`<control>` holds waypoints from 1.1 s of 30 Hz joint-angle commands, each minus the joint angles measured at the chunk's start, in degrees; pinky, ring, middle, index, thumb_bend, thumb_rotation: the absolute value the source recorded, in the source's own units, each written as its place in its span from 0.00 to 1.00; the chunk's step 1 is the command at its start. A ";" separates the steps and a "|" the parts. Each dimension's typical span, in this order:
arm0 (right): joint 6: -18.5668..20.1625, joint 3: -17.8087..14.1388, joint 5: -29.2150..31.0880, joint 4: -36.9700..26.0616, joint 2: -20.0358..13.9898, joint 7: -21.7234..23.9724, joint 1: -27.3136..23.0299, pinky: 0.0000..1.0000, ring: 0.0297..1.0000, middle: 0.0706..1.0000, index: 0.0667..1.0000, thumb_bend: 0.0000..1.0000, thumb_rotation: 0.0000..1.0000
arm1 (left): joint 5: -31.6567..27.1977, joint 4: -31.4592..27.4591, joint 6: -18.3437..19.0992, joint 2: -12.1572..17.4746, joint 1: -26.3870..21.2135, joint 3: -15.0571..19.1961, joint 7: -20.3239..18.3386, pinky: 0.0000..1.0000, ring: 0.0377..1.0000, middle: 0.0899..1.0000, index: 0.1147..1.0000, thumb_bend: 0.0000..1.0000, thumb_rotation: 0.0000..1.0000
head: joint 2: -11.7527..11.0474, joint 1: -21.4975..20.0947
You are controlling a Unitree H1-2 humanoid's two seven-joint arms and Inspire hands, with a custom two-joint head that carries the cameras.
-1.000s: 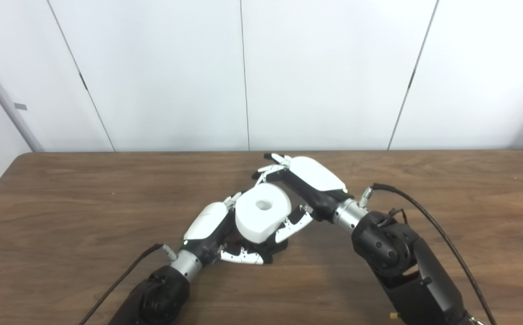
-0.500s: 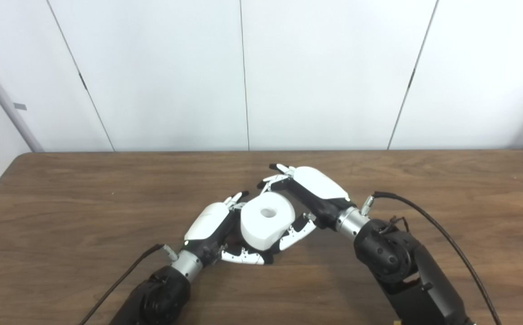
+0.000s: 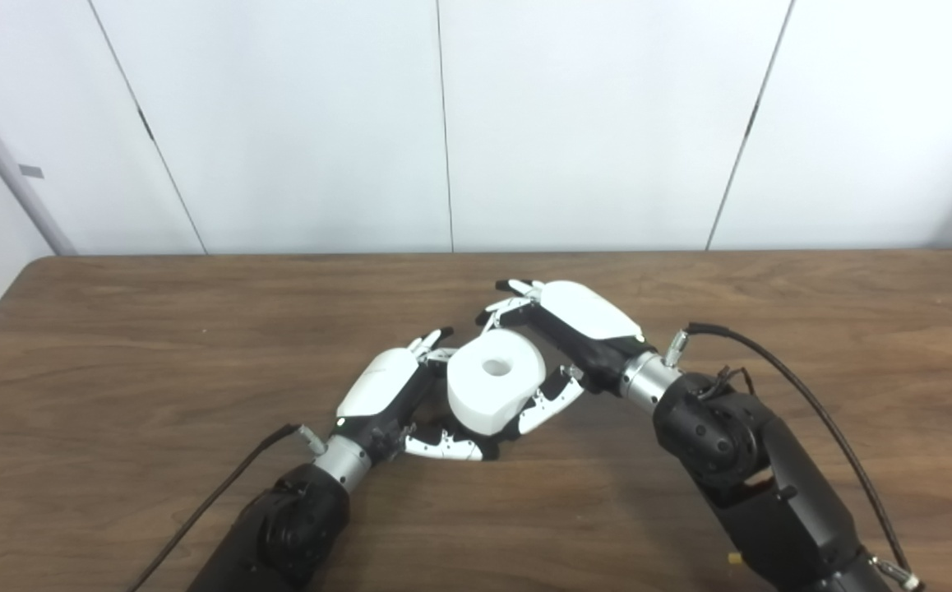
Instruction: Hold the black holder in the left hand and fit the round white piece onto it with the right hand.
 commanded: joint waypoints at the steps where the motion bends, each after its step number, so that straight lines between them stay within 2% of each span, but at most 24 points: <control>1: -1.02 0.00 0.55 -1.59 -0.42 -0.04 -2.50 1.00 0.97 0.79 0.44 0.52 0.14 | 1.34 -0.92 0.16 -0.29 0.04 -1.17 -1.98 1.00 1.00 0.80 0.41 0.52 0.05 | 0.20 0.08; 18: -1.81 1.52 0.22 -0.23 -0.92 -0.43 -1.30 1.00 0.96 0.79 0.44 0.52 0.14 | 1.07 -2.01 0.56 -0.47 0.27 -1.10 -1.92 1.00 1.00 0.80 0.41 0.52 0.05 | 0.73 0.63; 33: -2.05 2.06 -0.35 1.37 -1.80 -0.93 -1.20 1.00 0.96 0.78 0.44 0.52 0.14 | 1.77 -4.76 2.48 -0.91 0.90 -1.31 -2.97 1.00 1.00 0.80 0.41 0.52 0.05 | 1.42 0.93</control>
